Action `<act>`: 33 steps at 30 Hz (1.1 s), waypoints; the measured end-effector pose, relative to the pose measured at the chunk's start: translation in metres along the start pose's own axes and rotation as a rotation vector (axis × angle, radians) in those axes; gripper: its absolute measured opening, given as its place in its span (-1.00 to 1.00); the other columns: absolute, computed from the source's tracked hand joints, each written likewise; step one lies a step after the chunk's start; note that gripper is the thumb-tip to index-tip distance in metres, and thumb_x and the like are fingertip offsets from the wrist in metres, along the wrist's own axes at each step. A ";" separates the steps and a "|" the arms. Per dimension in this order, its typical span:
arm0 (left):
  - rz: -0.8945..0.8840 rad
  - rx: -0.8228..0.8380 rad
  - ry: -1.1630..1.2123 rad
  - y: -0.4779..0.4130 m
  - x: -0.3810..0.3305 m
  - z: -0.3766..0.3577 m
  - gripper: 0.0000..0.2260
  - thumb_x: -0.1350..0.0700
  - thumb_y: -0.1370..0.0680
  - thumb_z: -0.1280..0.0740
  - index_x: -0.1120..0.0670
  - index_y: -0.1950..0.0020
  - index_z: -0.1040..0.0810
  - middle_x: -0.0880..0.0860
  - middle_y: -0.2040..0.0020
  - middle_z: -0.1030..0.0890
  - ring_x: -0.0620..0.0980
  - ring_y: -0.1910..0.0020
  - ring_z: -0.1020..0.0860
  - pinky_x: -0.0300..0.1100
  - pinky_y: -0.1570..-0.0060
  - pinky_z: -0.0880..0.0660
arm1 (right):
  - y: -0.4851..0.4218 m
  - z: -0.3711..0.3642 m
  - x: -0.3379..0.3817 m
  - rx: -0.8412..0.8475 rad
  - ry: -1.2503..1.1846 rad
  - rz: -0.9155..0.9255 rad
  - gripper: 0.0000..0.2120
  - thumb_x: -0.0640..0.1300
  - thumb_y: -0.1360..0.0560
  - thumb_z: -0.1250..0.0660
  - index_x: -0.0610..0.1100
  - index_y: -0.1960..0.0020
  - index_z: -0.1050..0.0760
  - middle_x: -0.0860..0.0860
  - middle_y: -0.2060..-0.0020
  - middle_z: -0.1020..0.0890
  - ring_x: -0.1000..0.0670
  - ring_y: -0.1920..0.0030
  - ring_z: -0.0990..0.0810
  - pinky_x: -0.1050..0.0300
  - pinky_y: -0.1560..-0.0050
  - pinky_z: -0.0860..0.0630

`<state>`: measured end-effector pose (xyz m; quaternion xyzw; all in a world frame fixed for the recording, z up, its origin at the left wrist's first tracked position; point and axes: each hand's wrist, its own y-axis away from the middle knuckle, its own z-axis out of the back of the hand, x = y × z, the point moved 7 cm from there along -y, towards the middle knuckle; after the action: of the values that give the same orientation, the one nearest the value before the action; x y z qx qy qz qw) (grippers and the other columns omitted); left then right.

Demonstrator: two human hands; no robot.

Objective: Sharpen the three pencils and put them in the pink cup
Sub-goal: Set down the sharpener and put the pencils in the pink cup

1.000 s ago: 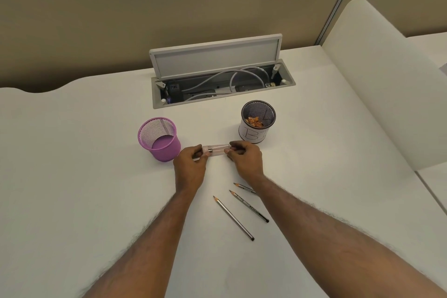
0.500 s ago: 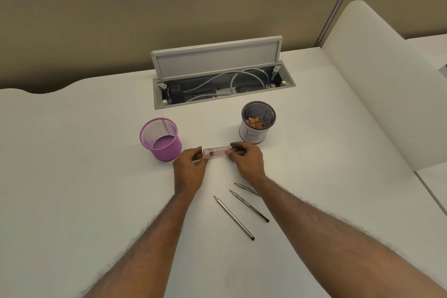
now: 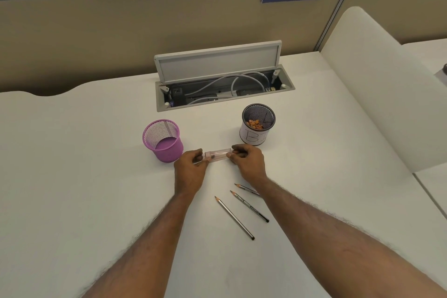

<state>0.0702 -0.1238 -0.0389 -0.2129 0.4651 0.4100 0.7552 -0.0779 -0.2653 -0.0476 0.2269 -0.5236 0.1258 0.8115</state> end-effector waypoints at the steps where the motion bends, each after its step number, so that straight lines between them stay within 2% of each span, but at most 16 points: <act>1: 0.000 0.000 0.001 0.001 -0.001 0.001 -0.64 0.13 -0.43 -0.53 0.21 -0.19 -0.63 0.10 -0.06 -0.68 -0.12 0.04 -0.61 -0.60 0.12 -0.38 | 0.000 0.000 0.000 0.001 -0.001 -0.002 -0.75 -0.19 -0.38 -0.53 -0.17 -0.04 -0.64 -0.09 0.18 -0.69 -0.06 0.15 -0.67 -0.08 -0.07 -0.61; 8: 0.011 -0.010 -0.008 0.008 -0.003 0.009 -0.63 0.10 -0.43 -0.53 0.23 -0.17 -0.63 0.09 -0.01 -0.68 -0.10 0.09 -0.61 -0.60 0.17 -0.40 | 0.006 0.009 0.004 0.005 -0.011 -0.021 -0.74 -0.17 -0.38 -0.53 -0.18 -0.05 -0.63 -0.11 0.16 -0.69 -0.09 0.12 -0.68 -0.07 -0.09 -0.60; 9: 0.026 -0.017 0.000 0.009 -0.004 0.011 -0.66 0.11 -0.43 -0.53 0.22 -0.15 -0.64 0.07 0.02 -0.68 -0.09 0.11 -0.61 -0.55 0.15 -0.44 | 0.008 0.011 0.004 0.002 -0.004 -0.017 -0.75 -0.17 -0.38 -0.53 -0.17 -0.05 -0.63 -0.11 0.16 -0.69 -0.09 0.13 -0.68 -0.06 -0.08 -0.61; 11: 0.056 -0.041 -0.010 0.016 -0.006 0.018 -0.76 0.12 -0.43 -0.52 0.18 -0.05 -0.67 0.02 0.14 -0.67 -0.09 0.19 -0.61 -0.28 0.08 -0.58 | 0.015 0.016 0.008 0.005 0.039 0.012 -0.77 -0.16 -0.38 -0.53 -0.14 -0.02 -0.63 -0.08 0.17 -0.68 -0.07 0.20 -0.66 -0.03 -0.02 -0.62; 12: 0.070 -0.051 -0.043 0.020 -0.007 0.021 -0.83 0.10 -0.44 -0.51 0.14 0.02 -0.68 -0.02 0.21 -0.66 -0.10 0.23 -0.60 -0.14 0.07 -0.60 | 0.019 0.018 0.010 0.015 0.087 0.038 -0.79 -0.15 -0.38 -0.53 -0.12 0.00 -0.63 -0.05 0.18 -0.68 -0.03 0.24 -0.63 0.02 0.02 -0.61; 13: 0.087 -0.049 -0.085 0.025 -0.009 0.023 -0.87 0.06 -0.44 -0.51 0.10 0.11 -0.68 -0.05 0.26 -0.65 -0.10 0.25 -0.60 -0.09 0.08 -0.60 | 0.024 0.020 0.014 0.030 0.163 0.078 -0.82 -0.13 -0.38 -0.52 -0.10 0.03 -0.64 -0.01 0.20 -0.67 0.02 0.26 -0.60 0.07 0.07 -0.59; 15: 0.157 0.015 -0.199 0.037 -0.007 0.020 -0.79 -0.06 -0.43 -0.49 0.07 0.25 -0.65 -0.03 0.30 -0.66 -0.01 0.25 -0.62 -0.10 0.11 -0.58 | 0.034 0.025 0.023 0.068 0.375 0.179 -0.90 -0.08 -0.40 -0.49 -0.07 0.12 -0.64 0.05 0.23 -0.66 0.07 0.26 -0.56 0.16 0.15 -0.51; 17: 0.233 0.136 -0.350 0.050 -0.002 0.011 -0.62 -0.18 -0.41 -0.45 0.14 0.33 -0.63 0.03 0.33 -0.66 0.07 0.25 -0.64 -0.13 0.15 -0.57 | 0.048 0.028 0.026 0.142 0.571 0.231 -0.93 -0.05 -0.41 -0.45 -0.05 0.17 -0.63 0.06 0.22 -0.67 0.05 0.20 -0.57 0.15 0.17 -0.49; 20: 0.313 0.293 -0.476 0.071 0.005 -0.005 -0.51 -0.29 -0.39 -0.41 0.17 0.21 -0.65 0.09 0.25 -0.68 0.11 0.19 -0.66 -0.09 0.12 -0.58 | 0.070 0.025 0.017 0.261 0.847 0.208 -0.90 -0.02 -0.42 -0.39 -0.03 0.15 -0.62 0.01 0.14 -0.67 -0.05 0.10 -0.60 0.16 0.19 -0.44; 22: 0.327 0.313 -0.524 0.081 0.006 -0.010 -0.50 -0.31 -0.37 -0.41 0.16 0.15 -0.64 0.09 0.18 -0.68 0.10 0.15 -0.65 -0.09 0.12 -0.58 | 0.082 0.022 0.010 0.287 0.955 0.199 -0.87 -0.01 -0.44 -0.37 -0.05 0.10 -0.62 -0.04 0.08 -0.66 -0.11 0.06 -0.60 0.15 0.19 -0.40; 25: 0.334 0.289 -0.546 0.089 0.002 -0.014 -0.55 -0.26 -0.35 -0.46 0.14 0.17 -0.60 0.09 0.17 -0.69 0.09 0.15 -0.65 -0.13 0.20 -0.54 | 0.092 0.016 0.003 0.291 1.020 0.207 -0.80 0.02 -0.47 -0.36 -0.08 0.03 -0.63 -0.08 0.04 -0.64 -0.14 0.03 -0.60 0.11 0.14 -0.43; 29: 0.325 0.262 -0.509 0.098 -0.007 -0.018 -0.65 -0.14 -0.35 -0.51 0.08 0.26 -0.45 0.10 0.11 -0.66 0.13 0.11 -0.63 -0.19 0.28 -0.39 | 0.097 0.013 0.001 0.259 1.002 0.215 -0.81 0.01 -0.49 -0.36 -0.09 0.03 -0.64 -0.07 0.05 -0.65 -0.13 0.03 -0.61 0.11 0.13 -0.44; 33: 0.338 0.257 -0.439 0.102 -0.008 -0.018 -0.70 -0.05 -0.39 -0.47 0.20 0.17 -0.62 0.13 0.15 -0.69 0.12 0.14 -0.65 -0.15 0.23 -0.53 | 0.098 0.015 0.001 0.248 0.930 0.174 -0.84 -0.03 -0.46 -0.35 -0.10 0.09 -0.63 -0.06 0.11 -0.67 -0.12 0.08 -0.62 0.11 0.14 -0.50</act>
<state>-0.0244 -0.0816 -0.0344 0.0586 0.3675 0.5036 0.7797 -0.1324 -0.1880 -0.0183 0.1971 -0.1036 0.3424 0.9128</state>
